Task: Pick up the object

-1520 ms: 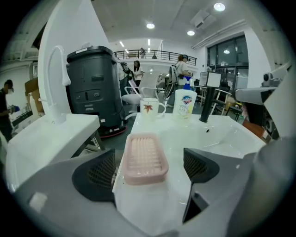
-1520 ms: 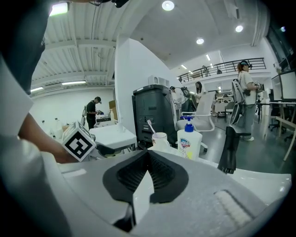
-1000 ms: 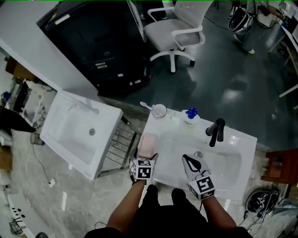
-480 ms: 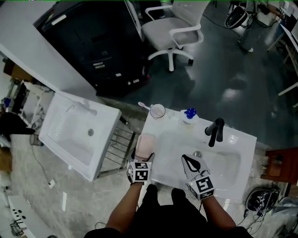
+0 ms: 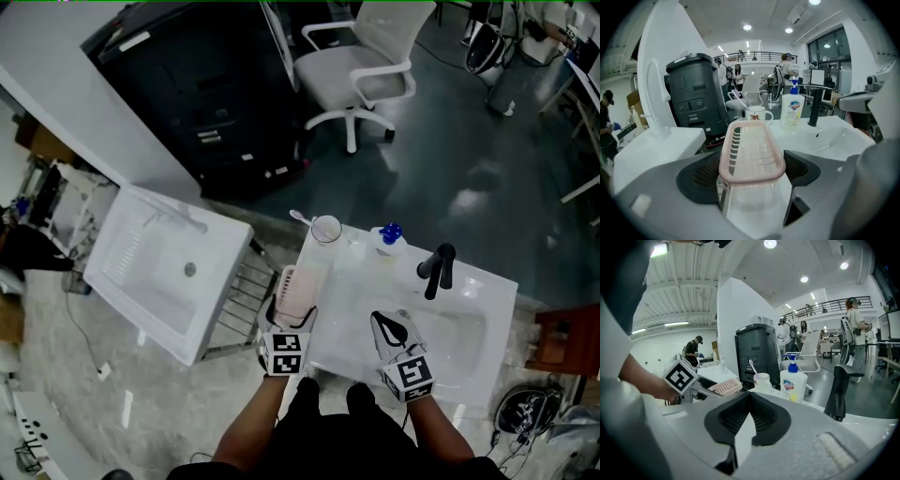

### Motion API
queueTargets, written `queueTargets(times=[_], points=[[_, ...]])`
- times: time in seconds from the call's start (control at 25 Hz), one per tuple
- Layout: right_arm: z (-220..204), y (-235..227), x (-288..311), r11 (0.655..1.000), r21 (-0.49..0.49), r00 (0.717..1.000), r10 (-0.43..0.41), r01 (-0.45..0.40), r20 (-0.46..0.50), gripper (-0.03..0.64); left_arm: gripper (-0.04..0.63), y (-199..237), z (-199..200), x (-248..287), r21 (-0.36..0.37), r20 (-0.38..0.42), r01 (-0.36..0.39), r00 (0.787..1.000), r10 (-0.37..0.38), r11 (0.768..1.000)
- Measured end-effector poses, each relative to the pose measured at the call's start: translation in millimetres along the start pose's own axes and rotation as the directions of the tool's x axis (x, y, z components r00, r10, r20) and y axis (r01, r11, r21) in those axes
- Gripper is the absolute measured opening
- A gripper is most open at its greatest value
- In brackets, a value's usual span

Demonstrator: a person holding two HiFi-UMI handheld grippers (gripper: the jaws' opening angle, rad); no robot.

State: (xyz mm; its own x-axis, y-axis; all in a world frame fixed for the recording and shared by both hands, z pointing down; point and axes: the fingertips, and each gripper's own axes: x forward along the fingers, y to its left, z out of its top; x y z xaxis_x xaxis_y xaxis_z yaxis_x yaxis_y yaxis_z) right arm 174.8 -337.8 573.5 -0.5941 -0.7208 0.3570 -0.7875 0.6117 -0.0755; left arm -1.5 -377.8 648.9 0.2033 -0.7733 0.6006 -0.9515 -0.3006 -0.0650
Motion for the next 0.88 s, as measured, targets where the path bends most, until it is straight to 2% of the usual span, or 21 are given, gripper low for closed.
queueTargets(times=[0.2, 0.48, 0.68, 0.88], points=[[16, -7, -2, 0.999, -0.018, 0.999, -0.036, 0.036, 0.036, 0.005, 0.448, 1, 45, -23, 0.029, 0.113, 0.005, 0.994, -0.009, 1.000], [51, -20, -12, 0.994, -0.050, 0.989, -0.094, 0.101, 0.117, 0.003, 0.448, 0, 101, -51, 0.048, 0.244, 0.016, 0.969, -0.028, 0.999], [84, -33, -26, 0.980, -0.063, 0.959, -0.173, 0.191, 0.225, 0.005, 0.448, -1, 121, -67, 0.059, 0.302, 0.024, 0.952, -0.041, 0.998], [111, -44, -34, 0.967, -0.080, 0.935, -0.209, 0.241, 0.288, 0.003, 0.448, -2, 135, -71, 0.066, 0.343, 0.045, 0.937, -0.065, 0.997]])
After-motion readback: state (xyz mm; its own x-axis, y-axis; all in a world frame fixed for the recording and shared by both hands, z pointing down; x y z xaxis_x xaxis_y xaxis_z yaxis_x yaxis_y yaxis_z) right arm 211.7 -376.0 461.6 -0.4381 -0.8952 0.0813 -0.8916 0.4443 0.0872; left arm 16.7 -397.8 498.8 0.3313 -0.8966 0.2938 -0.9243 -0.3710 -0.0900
